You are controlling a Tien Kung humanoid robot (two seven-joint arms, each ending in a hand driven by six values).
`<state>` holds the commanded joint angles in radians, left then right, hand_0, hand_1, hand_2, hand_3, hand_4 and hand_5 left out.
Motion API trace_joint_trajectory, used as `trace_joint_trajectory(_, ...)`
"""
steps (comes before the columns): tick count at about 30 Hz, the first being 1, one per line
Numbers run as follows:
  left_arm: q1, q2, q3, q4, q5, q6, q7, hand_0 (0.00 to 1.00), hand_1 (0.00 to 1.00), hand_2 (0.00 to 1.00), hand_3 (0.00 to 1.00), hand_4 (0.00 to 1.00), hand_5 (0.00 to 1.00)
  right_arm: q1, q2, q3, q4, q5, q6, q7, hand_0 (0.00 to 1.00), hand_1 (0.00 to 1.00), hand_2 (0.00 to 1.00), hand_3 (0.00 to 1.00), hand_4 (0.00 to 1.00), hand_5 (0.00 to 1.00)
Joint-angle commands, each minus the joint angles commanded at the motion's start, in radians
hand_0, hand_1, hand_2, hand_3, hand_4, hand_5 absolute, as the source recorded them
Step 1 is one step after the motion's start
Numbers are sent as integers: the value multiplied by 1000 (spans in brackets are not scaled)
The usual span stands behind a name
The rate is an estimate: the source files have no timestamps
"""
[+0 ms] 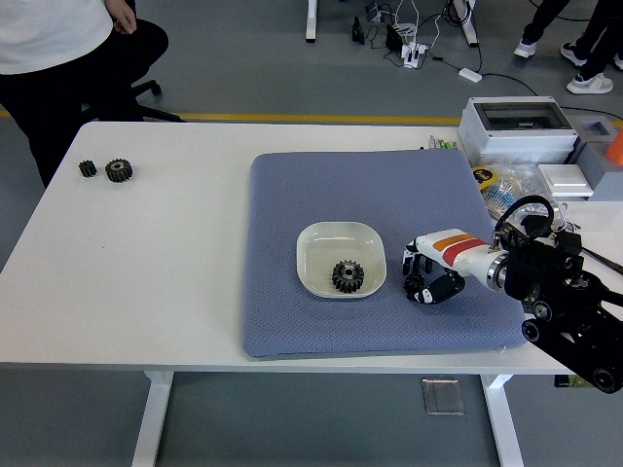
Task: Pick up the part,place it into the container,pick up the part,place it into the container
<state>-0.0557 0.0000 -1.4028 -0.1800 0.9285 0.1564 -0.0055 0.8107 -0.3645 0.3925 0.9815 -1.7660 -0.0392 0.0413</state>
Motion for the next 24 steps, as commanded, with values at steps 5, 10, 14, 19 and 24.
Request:
trace_joint_trajectory(5, 2, 0, -4, 0, 6, 1, 1, 774, 793, 811, 590, 694, 646, -1, 2, -2, -1, -1, -10, 4, 246, 433, 519, 501, 786, 180)
trace_joint_trajectory(10, 5, 0, -12, 0, 15, 2, 3, 774, 791, 810, 589, 695, 646, -3, 3, -6, -1, -2, -17, 7, 225, 418, 501, 498, 789, 130)
trace_joint_trajectory(14, 6, 0, -17, 0, 23, 3, 5, 774, 791, 810, 589, 695, 646, -5, 3, -11, 1, -4, -27, 12, 225, 418, 501, 498, 789, 130)
trace_joint_trajectory(19, 8, 0, -22, 0, 32, 2, 8, 774, 788, 809, 590, 693, 644, -7, 4, -13, 4, -3, -33, 14, 201, 364, 443, 498, 878, 2)
trace_joint_trajectory(24, 7, 0, -18, 0, 30, 2, 8, 774, 786, 808, 590, 693, 643, -4, -1, -8, 10, -1, -37, 11, 173, 300, 393, 489, 892, 2)
